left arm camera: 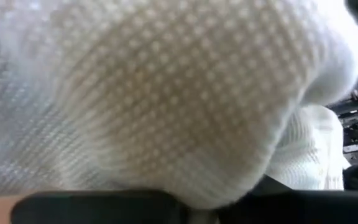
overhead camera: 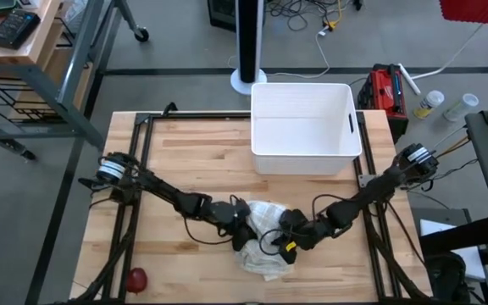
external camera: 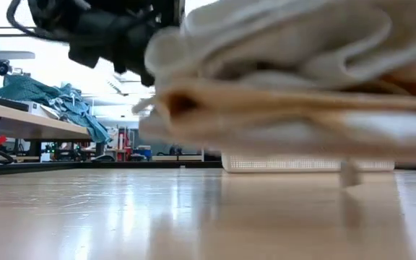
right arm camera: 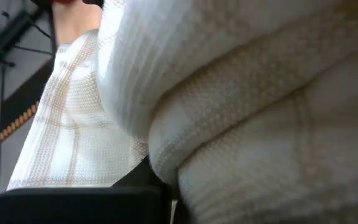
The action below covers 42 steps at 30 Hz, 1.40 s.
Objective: Fold towel
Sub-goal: Put the stack of towels into the laundry bin
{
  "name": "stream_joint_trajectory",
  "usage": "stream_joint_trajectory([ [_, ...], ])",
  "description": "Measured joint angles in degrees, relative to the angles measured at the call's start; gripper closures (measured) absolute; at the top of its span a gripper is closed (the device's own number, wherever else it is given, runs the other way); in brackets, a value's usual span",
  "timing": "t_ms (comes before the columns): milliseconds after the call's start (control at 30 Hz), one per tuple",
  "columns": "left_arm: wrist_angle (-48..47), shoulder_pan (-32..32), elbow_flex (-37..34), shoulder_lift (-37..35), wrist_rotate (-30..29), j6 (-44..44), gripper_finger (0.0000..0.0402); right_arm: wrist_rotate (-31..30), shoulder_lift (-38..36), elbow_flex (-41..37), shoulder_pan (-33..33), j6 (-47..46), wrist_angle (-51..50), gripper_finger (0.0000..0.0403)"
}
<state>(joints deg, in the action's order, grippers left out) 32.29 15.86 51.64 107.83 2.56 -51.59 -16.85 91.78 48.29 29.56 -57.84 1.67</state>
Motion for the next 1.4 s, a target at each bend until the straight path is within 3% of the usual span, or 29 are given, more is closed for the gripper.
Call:
stream_joint_trajectory([
  [267, -7.71, -0.39, 0.11, -10.14, -2.57, 5.08, 0.0371, -4.04, -7.13, 0.13, -0.05, 2.88, -1.46, 0.0334],
  [533, -14.80, -3.80, 2.05, -21.51, -11.43, 15.15, 0.0369, -11.23, -18.46, 0.31, -3.19, 8.64, -6.12, 0.0334],
  [733, -29.98, -6.39, 13.94, -22.48, -17.94, 25.65, 0.0368, -12.98, -23.74, 1.81, -7.54, 14.44, -8.31, 0.0334],
  [933, -45.28, -8.94, 29.67, -20.47, -21.54, 36.53, 0.0366, -16.38, -24.10, 11.51, -11.21, 20.25, -20.11, 0.0334],
  [1033, -48.38, -11.15, 34.25, -20.01, -20.82, 40.22, 0.0366, -19.36, -24.08, 17.27, -12.92, 23.16, -27.14, 0.0334],
  [1167, -49.32, -16.21, 38.17, -19.76, -14.07, 42.75, 0.0366, -19.47, -24.08, 23.53, -16.39, 26.93, -33.80, 0.0334],
  [1400, -48.33, -27.37, 38.99, -19.73, -4.15, 44.16, 0.0365, -19.31, -23.97, 30.43, -24.12, 29.55, -43.27, 0.0334],
])
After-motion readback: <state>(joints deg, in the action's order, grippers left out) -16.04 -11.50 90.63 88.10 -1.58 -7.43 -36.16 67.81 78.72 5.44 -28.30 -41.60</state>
